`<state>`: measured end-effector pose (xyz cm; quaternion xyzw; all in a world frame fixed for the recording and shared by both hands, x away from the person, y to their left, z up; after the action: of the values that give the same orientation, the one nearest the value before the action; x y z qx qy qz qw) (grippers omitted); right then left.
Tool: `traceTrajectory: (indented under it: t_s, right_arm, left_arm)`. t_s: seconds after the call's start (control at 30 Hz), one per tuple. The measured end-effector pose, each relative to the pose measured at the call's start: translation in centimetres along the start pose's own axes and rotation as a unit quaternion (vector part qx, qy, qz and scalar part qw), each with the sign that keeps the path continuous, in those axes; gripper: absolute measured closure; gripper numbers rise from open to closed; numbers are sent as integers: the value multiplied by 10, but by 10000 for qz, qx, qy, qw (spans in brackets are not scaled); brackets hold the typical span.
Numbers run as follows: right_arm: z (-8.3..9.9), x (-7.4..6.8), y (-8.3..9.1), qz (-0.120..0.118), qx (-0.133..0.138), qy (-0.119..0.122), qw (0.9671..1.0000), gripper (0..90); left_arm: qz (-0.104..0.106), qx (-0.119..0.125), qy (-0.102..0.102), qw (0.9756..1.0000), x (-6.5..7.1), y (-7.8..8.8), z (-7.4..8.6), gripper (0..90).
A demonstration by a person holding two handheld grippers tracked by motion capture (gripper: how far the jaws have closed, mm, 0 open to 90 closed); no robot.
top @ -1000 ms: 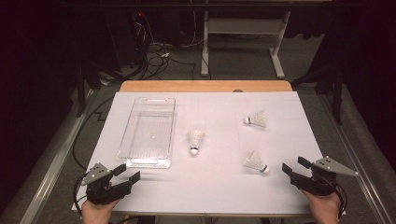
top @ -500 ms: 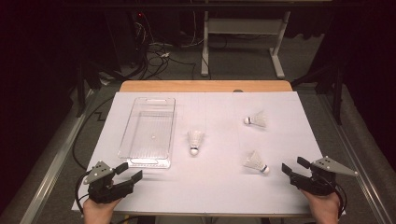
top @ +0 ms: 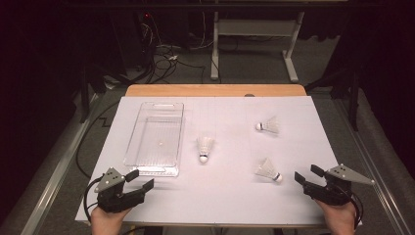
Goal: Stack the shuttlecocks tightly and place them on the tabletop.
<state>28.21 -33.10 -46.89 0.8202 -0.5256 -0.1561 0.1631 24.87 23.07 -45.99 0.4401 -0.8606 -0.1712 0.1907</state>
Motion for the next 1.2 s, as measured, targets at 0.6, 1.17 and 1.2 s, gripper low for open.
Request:
traceTrajectory:
  t_s: [0.6,1.17,1.2]
  right_arm:
    - [0,0,0,9,-11,-15,10000,291]
    - [0,0,0,1,-22,-22,10000,291]
    - [0,0,0,6,-11,-8,10000,290]
  left_arm:
    - [89,-52,-12,9999,7,-6,-5,336]
    - [191,-113,-56,9997,13,-11,-6,337]
    - [213,-104,-75,9997,15,-13,-7,338]
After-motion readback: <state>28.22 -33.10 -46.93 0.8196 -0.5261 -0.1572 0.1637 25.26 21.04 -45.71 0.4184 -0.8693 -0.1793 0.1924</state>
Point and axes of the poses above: each handheld gripper's, and its own axes: y roughly backward along the jaws, z roughly out of its underside, x roughly to its right, the point moved 2 cm from there along -y, roughly forward along the jaws, and after that the axes turned 5 degrees about x, right-handed, at the moved point
